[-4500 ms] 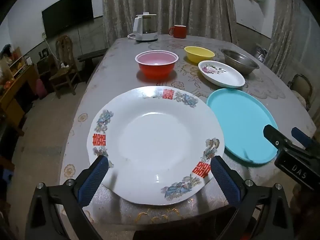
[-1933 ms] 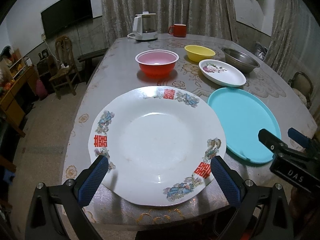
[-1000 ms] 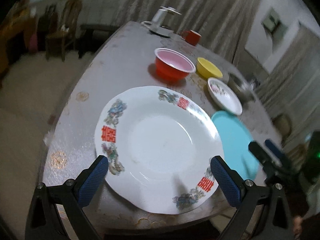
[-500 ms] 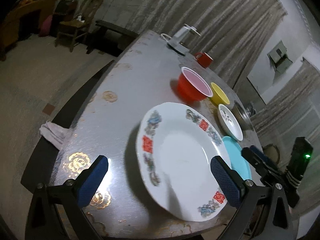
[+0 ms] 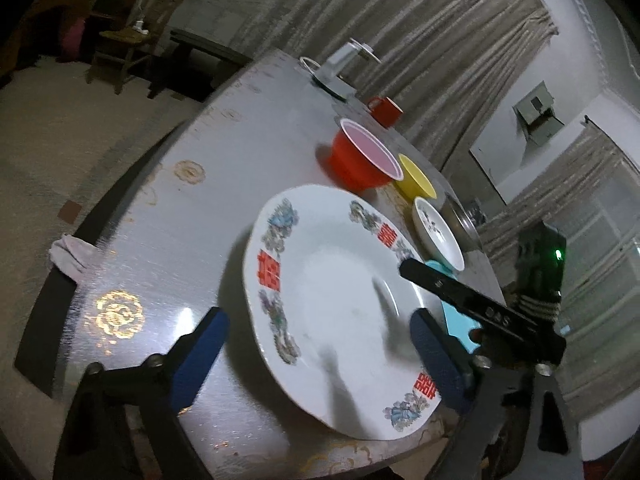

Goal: Organize plates and bowls
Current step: 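Grasp the rim of the large white plate with the right gripper, then carry the large white plate with the right gripper onto the turquoise tray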

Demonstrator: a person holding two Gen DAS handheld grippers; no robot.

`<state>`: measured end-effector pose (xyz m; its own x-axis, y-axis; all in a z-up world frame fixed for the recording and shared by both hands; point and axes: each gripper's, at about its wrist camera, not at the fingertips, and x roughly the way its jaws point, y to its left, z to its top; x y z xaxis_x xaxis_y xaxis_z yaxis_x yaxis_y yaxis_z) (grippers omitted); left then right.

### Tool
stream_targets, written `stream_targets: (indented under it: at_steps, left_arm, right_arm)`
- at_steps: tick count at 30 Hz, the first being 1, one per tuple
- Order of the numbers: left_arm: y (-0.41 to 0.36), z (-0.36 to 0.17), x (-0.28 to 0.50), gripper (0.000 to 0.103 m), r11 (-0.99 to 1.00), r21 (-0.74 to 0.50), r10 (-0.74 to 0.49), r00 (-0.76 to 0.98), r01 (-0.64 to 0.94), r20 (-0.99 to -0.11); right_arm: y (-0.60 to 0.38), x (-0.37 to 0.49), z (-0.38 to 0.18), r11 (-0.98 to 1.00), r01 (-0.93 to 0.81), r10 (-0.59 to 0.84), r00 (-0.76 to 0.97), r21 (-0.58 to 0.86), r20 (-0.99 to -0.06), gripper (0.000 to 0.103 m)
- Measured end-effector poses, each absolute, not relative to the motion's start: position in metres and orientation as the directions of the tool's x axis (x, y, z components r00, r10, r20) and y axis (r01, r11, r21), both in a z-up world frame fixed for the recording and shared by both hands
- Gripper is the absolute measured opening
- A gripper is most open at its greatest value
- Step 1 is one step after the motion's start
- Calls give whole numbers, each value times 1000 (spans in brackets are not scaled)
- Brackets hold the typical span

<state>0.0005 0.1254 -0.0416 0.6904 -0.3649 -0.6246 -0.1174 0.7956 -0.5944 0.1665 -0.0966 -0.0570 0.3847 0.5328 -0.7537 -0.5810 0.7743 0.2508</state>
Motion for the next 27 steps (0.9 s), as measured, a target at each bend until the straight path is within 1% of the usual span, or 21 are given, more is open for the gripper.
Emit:
stream_targets:
  at_steps: [2, 3, 8, 12, 14, 15, 17, 22, 27]
  left_arm:
    - [121, -46, 4, 74, 797, -595, -389, 670, -99, -632]
    - [120, -48, 4, 71, 796, -597, -399, 662, -93, -635]
    - [115, -53, 5, 70, 779, -623, -435, 658, -68, -615]
    - [109, -55, 8, 64, 787, -616, -448, 652, -37, -611]
    - [106, -54, 8, 64, 810, -586, -426, 660, -27, -618]
    - [106, -54, 8, 64, 821, -571, -416, 664, -20, -621]
    - [101, -53, 9, 64, 848, -530, -392, 667, -6, -634]
    - [96, -52, 11, 64, 887, -462, -352, 671, 15, -653]
    - [96, -53, 13, 64, 900, -434, -342, 674, 36, -655]
  right_arm:
    - [-92, 170, -61, 766, -585, 543, 363, 268, -757, 54]
    - [-92, 172, -62, 762, -586, 547, 353, 276, -759, 53]
    - [-89, 172, -68, 758, -583, 558, 347, 292, -754, 53]
    - [-88, 173, -75, 765, -571, 550, 340, 297, -763, 47]
    - [-91, 175, -73, 766, -568, 554, 343, 302, -759, 42]
    - [-92, 174, -72, 767, -568, 551, 347, 298, -759, 38]
    - [-94, 173, -71, 774, -568, 540, 364, 279, -759, 33]
    - [-96, 171, -70, 772, -580, 535, 376, 258, -757, 32]
    - [-98, 168, -71, 766, -586, 542, 368, 264, -755, 31]
